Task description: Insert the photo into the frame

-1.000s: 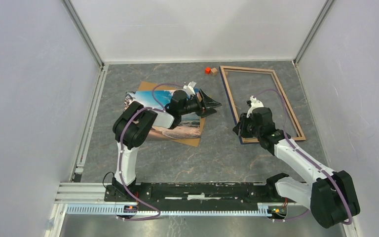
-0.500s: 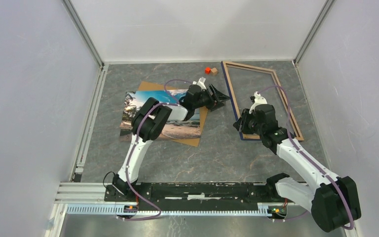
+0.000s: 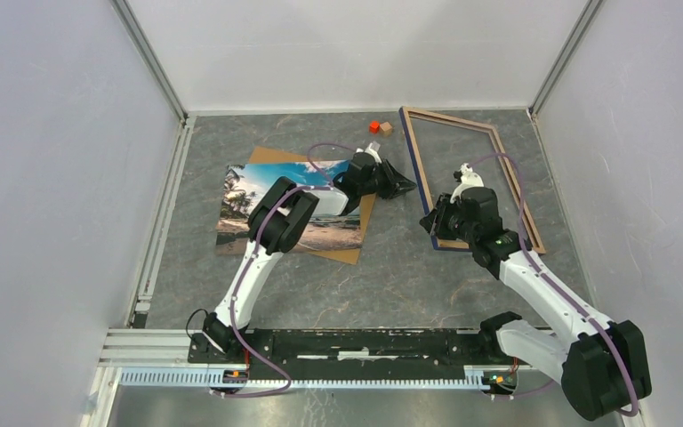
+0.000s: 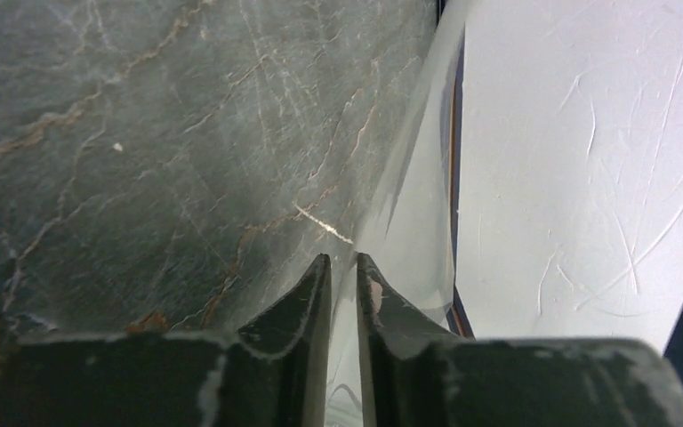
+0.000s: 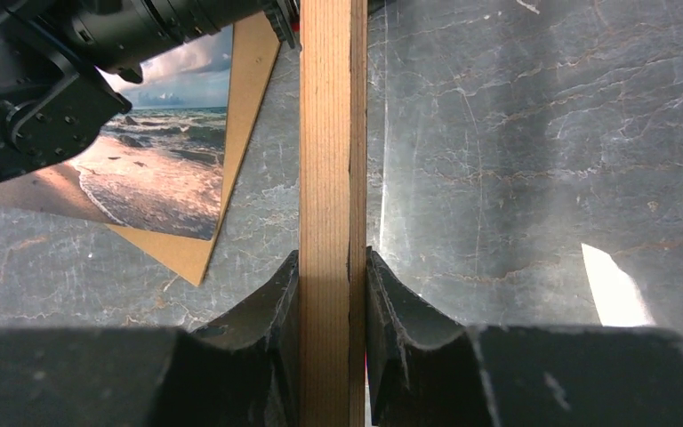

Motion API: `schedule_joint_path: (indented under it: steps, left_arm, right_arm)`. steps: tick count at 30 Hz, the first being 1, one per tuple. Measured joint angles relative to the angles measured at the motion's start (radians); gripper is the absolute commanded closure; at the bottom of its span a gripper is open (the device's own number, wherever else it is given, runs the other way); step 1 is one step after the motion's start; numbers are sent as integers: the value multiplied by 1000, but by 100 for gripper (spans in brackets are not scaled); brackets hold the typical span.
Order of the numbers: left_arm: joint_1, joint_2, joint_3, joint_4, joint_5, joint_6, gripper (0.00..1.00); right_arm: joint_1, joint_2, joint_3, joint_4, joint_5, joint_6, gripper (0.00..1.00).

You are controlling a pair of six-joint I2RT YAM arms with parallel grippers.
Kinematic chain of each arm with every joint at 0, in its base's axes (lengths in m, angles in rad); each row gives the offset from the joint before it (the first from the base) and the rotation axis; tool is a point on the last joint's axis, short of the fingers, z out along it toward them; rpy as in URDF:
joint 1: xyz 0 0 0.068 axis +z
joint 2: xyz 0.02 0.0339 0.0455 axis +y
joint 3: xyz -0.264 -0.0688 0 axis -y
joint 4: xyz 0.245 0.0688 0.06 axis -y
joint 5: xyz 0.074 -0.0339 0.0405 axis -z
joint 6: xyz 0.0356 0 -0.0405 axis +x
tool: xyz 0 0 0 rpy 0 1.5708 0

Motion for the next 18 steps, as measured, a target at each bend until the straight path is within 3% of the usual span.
schedule_joint_path:
  steps: [5, 14, 18]
  left_arm:
    - [-13, -2, -51, 27, 14, -1, 97]
    - [-39, -151, -280, 59, 31, -7, 98]
    - [-34, -280, -370, -33, 31, 45, 98]
  right_arm:
    - [0, -4, -27, 57, 7, 19, 100]
    - [0, -4, -32, 90, 79, 14, 100]
    - [1, -4, -32, 87, 121, -13, 100]
